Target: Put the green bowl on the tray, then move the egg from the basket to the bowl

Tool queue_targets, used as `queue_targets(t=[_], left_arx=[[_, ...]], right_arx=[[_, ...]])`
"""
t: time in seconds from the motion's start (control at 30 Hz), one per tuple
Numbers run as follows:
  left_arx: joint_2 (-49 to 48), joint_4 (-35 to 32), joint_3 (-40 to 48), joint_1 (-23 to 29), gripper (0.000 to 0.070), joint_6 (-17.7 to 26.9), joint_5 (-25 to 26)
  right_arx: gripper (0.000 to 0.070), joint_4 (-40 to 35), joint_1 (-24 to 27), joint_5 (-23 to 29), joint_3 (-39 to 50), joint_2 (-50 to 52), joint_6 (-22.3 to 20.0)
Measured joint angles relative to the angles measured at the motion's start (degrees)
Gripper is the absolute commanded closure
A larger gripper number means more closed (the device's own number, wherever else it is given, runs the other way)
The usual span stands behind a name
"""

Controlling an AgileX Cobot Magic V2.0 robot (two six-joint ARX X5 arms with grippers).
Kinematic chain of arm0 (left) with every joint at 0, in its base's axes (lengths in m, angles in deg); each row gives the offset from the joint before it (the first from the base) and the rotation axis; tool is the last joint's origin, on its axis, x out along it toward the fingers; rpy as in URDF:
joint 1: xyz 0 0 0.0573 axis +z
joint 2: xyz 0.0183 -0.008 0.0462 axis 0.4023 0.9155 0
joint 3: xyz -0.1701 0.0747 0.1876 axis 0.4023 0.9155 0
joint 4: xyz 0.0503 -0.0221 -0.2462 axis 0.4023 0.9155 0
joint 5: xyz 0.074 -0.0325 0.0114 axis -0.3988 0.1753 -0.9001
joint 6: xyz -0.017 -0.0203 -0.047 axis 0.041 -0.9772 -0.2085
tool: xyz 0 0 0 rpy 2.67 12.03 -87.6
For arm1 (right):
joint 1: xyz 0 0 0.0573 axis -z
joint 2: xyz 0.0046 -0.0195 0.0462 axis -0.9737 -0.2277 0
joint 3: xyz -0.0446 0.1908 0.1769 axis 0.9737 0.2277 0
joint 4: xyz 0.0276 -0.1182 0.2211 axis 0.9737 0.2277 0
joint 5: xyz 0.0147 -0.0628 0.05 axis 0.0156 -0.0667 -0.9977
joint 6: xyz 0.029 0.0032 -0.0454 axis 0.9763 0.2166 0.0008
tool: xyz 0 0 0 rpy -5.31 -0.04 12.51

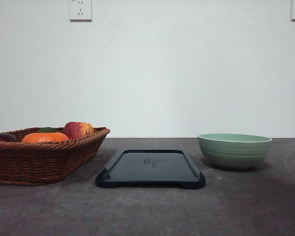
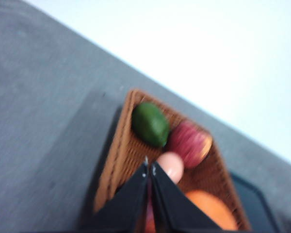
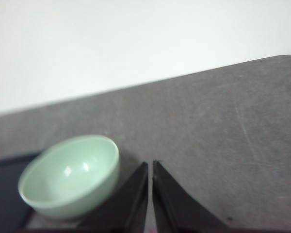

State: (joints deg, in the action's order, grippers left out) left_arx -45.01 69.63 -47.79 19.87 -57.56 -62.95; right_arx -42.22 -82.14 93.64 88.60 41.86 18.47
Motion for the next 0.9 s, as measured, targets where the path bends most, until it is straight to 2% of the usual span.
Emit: queue_targets(t=[0.13,0.27,0.43,0.6,0.73,0.9], left_arx=[[0.0,-5.45,-0.14,0.0,0.07,-0.37,0.0],[0.08,-4.88,-2.42,0.0,0.0699,-0.1,0.0],[2.25,1.27,-8.85,0.0,0.0699,1.81,0.0],[7.55,9.56,-17.06,0.0,0.0699,2.93,0.33],[13.4,13.28,-23.96,0.0,0.0699,4.84,2.97],[22.1,17.81,-32.2,0.0,0.0699,8.41,6.07]], right_arx=[[0.0694,-0.09,-0.04,-1.66,-0.9,-0.05,3.52],[0.0694,1.74,-0.05,-1.78,-5.43,-1.56,4.91],[0.0694,3.5,-0.04,-3.58,-12.02,-6.32,5.31],[0.0694,4.04,-0.04,-7.88,-17.78,-13.35,4.98],[0.0694,4.89,-0.04,-11.28,-22.28,-19.32,3.77],[0.0694,10.72,-0.49,-13.81,-28.28,-27.53,0.59]])
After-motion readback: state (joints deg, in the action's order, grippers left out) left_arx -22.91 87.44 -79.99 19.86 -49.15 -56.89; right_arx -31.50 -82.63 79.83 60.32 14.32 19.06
